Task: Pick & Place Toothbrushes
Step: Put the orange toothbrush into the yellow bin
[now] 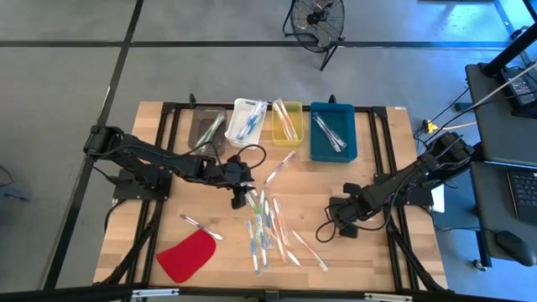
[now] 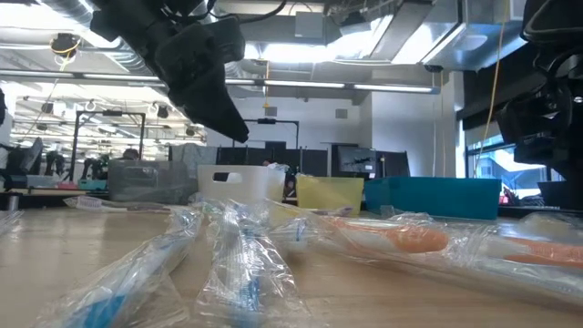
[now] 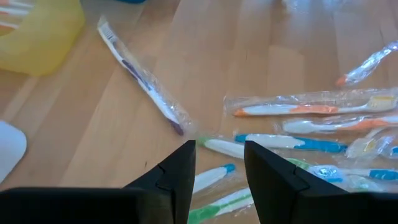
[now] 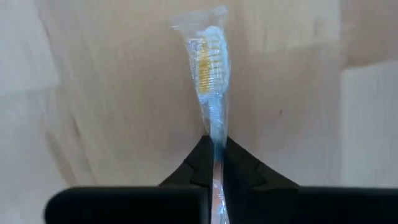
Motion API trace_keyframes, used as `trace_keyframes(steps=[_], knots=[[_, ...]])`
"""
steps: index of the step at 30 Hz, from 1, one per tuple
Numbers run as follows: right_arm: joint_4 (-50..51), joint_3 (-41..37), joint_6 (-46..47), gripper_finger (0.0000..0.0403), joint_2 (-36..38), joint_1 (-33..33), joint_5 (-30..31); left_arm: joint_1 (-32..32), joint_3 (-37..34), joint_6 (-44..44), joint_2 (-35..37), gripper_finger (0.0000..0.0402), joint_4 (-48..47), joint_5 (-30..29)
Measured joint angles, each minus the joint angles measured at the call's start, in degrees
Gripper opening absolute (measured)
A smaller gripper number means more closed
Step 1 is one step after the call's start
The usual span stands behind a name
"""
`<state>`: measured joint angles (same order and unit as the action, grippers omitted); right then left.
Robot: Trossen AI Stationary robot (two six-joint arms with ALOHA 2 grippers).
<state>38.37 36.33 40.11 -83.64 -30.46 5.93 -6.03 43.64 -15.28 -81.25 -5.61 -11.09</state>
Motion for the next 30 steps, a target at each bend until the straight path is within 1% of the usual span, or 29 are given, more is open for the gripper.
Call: trace_keyframes(steps=[3, 6, 12, 17, 25, 30], knots=[[-0.61, 1.01, -0.23, 0.002, -0.32, 0.04, 2.33, -0.04, 0.0, 0.98, 0.0, 0.0132, -0.05, 0.02], [-1.58, 2.03, -0.73, 0.0013, -0.37, 0.26, 6.16, -0.1, -0.47, 1.07, 0.0, 0.0132, 0.55, 0.02], [-5.13, 2.8, -3.7, 0.0002, -0.34, 1.43, 9.21, -0.26, -6.15, 0.82, 0.0, 0.0132, 9.27, 0.2], [-8.11, 2.89, -6.58, 0.0002, -0.25, 4.27, 9.07, -0.26, -9.59, -0.27, 0.0, 0.0132, 13.27, 0.35], [-16.87, 2.95, -11.79, 0.0002, 0.15, 9.65, 8.55, -0.26, -9.81, -0.55, 0.0, 0.0132, 12.03, 0.5], [-21.87, 3.0, -12.32, 0.0002, 1.09, 13.14, 7.98, -0.26, -9.81, -0.53, 0.0, 0.0132, 8.92, 0.48]])
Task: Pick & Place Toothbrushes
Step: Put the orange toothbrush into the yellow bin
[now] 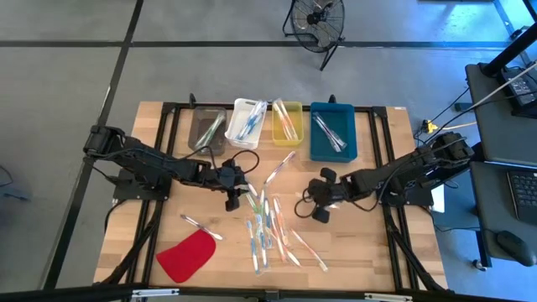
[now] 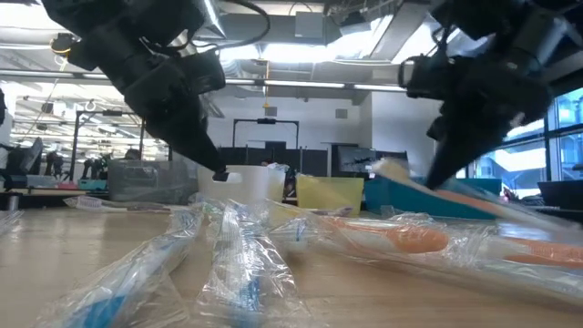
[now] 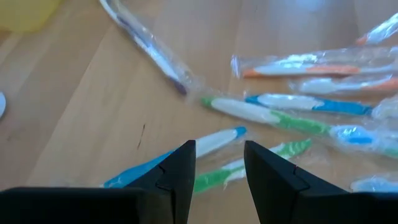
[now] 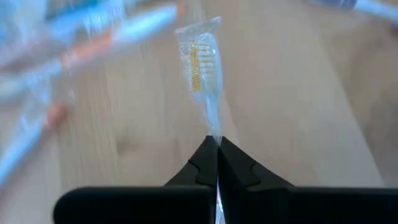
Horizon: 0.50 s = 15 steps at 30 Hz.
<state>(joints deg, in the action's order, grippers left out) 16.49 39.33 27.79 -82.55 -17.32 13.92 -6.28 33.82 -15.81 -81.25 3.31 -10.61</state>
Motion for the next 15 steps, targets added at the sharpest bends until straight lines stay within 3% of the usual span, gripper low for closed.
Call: trace_keyframes(steps=[15], knots=[[-19.31, 0.04, -1.59, 0.0002, 0.44, 8.44, -7.82, 0.0, 0.02, 0.07, 0.0, 0.0132, -0.69, -0.09]])
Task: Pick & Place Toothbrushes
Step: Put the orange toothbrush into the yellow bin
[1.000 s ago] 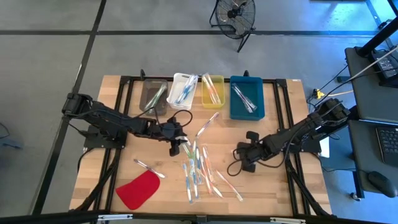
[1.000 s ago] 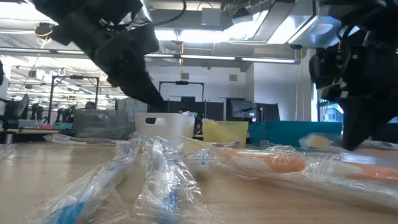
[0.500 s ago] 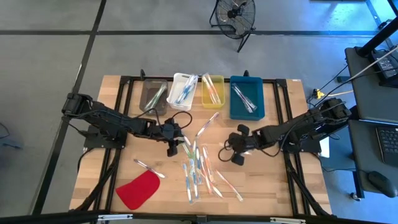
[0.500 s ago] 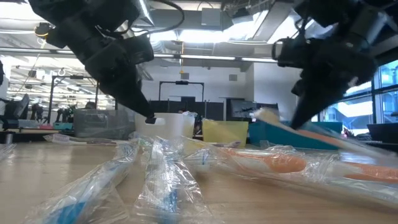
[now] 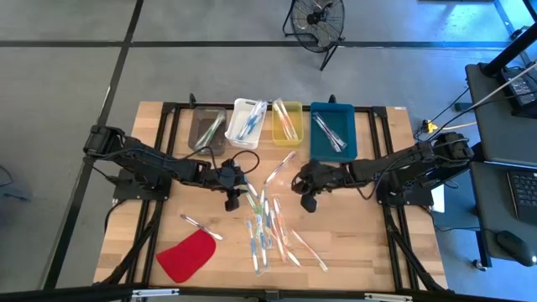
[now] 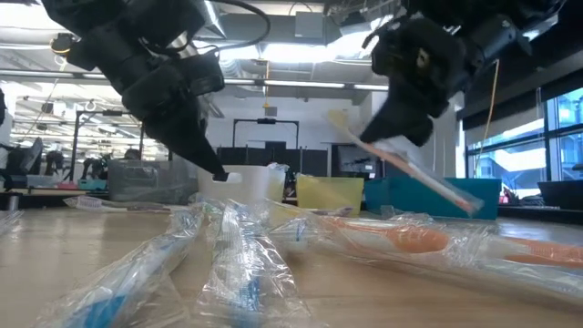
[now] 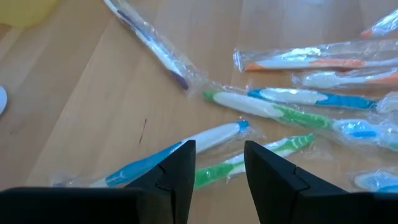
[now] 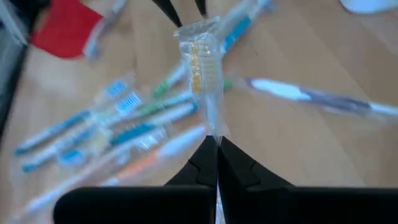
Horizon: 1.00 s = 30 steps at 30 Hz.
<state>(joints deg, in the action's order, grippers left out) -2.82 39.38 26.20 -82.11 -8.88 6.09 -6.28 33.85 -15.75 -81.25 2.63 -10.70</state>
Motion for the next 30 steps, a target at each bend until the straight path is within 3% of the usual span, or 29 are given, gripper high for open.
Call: trace_keyframes(steps=[11, 30], knots=[[-11.16, 0.0, -0.94, 0.0002, 0.02, 4.33, -4.18, -0.07, 0.02, 0.0, 0.0, 0.0132, 2.77, -0.13], [-29.12, 0.22, 1.81, 0.0002, 0.02, 15.08, -4.18, -0.07, 0.04, 0.02, 0.0, 0.0132, 3.68, -0.15]])
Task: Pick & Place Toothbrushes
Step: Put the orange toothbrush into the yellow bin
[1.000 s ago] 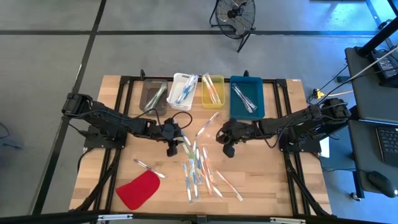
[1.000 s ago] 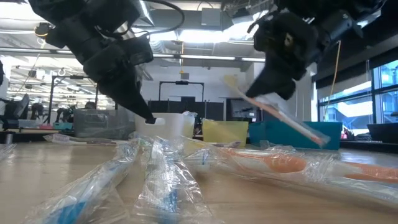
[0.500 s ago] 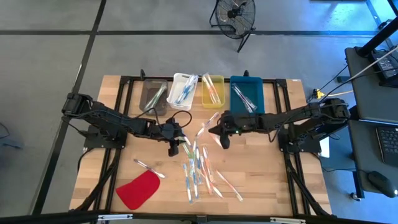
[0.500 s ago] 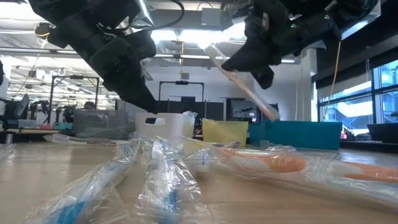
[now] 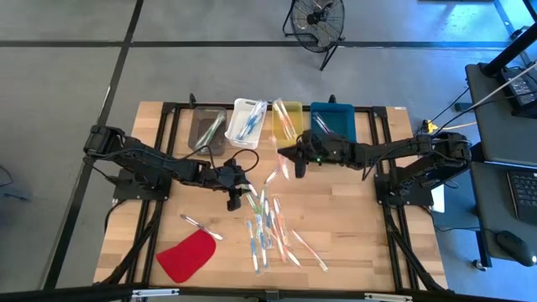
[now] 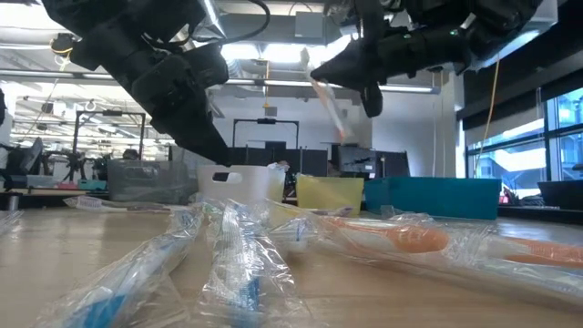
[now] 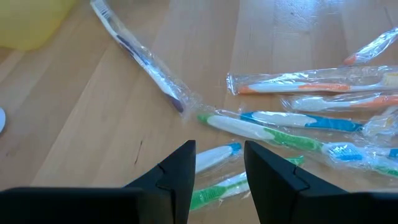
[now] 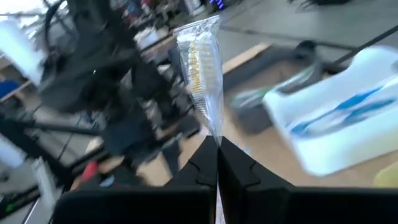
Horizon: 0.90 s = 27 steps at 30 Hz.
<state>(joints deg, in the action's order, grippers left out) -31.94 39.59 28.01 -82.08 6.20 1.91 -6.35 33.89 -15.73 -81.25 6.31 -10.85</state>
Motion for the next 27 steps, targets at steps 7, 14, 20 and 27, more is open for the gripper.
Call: trace_keyframes(steps=[7, 14, 20, 27], knots=[[3.29, 6.12, -3.01, 0.0002, 0.0, 5.7, 1.99, 0.0, 0.0, 0.0, 0.0, 0.0132, 0.0, 0.0], [13.32, 13.39, -7.96, 0.0002, 0.0, 10.94, 2.66, 0.0, 0.0, -0.02, 0.0, 0.0132, -0.02, 0.0], [16.37, 14.3, -12.07, 0.0002, 0.0, 14.54, 5.31, 0.0, 0.0, -0.02, 0.0, 0.0132, -0.02, 0.0], [22.21, 14.32, -12.18, 0.0002, -0.1, 19.0, 8.33, 0.0, 0.0, -0.02, 0.0, 0.0132, -0.01, 0.0]])
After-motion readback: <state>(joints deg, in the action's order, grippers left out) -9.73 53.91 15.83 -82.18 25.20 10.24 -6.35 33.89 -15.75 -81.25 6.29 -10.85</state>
